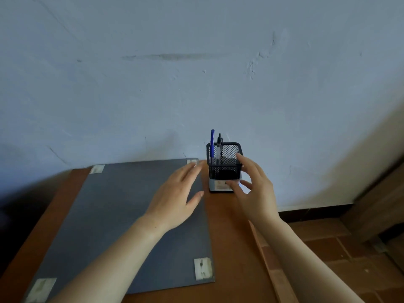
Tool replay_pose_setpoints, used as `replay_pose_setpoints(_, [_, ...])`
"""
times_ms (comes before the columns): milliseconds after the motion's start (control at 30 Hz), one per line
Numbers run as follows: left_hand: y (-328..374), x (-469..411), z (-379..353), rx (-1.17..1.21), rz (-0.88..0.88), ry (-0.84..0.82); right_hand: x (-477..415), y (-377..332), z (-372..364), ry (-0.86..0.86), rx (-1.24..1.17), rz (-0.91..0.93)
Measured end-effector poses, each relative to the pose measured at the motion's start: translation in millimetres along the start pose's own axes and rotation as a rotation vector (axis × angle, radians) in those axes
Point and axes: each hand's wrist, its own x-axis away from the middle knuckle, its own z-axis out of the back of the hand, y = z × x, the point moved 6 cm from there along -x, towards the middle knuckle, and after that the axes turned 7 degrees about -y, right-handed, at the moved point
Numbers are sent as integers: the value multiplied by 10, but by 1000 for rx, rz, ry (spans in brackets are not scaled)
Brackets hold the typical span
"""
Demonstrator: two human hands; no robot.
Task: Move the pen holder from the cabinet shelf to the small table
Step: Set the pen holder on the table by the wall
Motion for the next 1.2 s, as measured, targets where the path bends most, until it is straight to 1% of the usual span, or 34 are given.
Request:
replay_pose_setpoints(133, [-96,23,-105,-69,59,-84,23,19,-20,35,8,1])
replay_pose_setpoints(233, [-206,16,-209,-111,103,-152,21,62,-21,35,6,-9])
replay_pose_setpoints(300, [-270,26,-288,-134,125,-168,-7,86,-18,20,27,-5])
replay_pose_setpoints(500, [-333,36,-349,-86,143,-62,-123,130,-44,11,36,0])
replay_pose_setpoints(600, [-349,13,-348,-94,142,-57,-174,115,-73,23,60,11])
replay_pose_setpoints(767, [-379,9,-355,-79,152,-58,-180,-10,-122,25,241,116])
replay_pose_setpoints(900, [-381,15,-358,-70,155,-53,-193,-59,-215,8,319,166])
replay_pose_setpoints(1033, [-372,15,-351,-47,149,-30,-254,-56,-250,30,361,197])
replay_pose_setpoints(1200, [-374,21,-338,-31,149,-16,-353,-19,-278,13,379,213])
